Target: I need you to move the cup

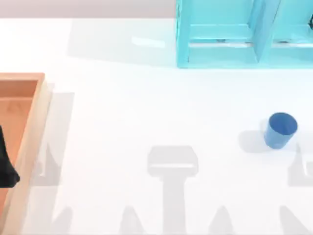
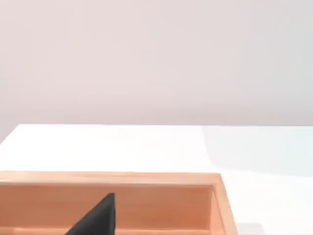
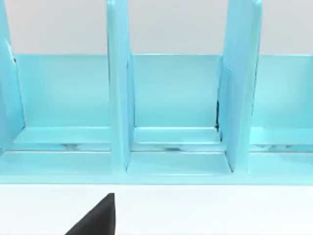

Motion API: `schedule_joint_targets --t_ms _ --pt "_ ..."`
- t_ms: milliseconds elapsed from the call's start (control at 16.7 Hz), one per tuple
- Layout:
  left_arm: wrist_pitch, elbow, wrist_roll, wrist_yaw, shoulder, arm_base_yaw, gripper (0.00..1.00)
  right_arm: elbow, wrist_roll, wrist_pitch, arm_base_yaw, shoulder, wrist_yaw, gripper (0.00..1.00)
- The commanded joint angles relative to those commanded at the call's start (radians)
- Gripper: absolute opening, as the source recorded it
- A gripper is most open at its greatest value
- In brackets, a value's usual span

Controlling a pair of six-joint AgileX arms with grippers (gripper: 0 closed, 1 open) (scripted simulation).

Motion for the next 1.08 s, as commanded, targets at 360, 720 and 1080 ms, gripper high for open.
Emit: schedule_joint_targets --t_ms 360,720,1080 --pt "0.000 0.000 0.000 0.000 0.000 0.000 1.00 0.103 0.011 -0.088 0.012 0.104 -0.001 1.00" --pt "0.000 0.000 0.000 0.000 0.000 0.000 1.00 0.516 0.052 -0.407 0.052 0.565 -0.001 1.00" --pt "0.000 0.000 0.000 0.000 0.000 0.000 1.00 1.033 0.105 -0.800 0.100 1.199 -0.001 1.00"
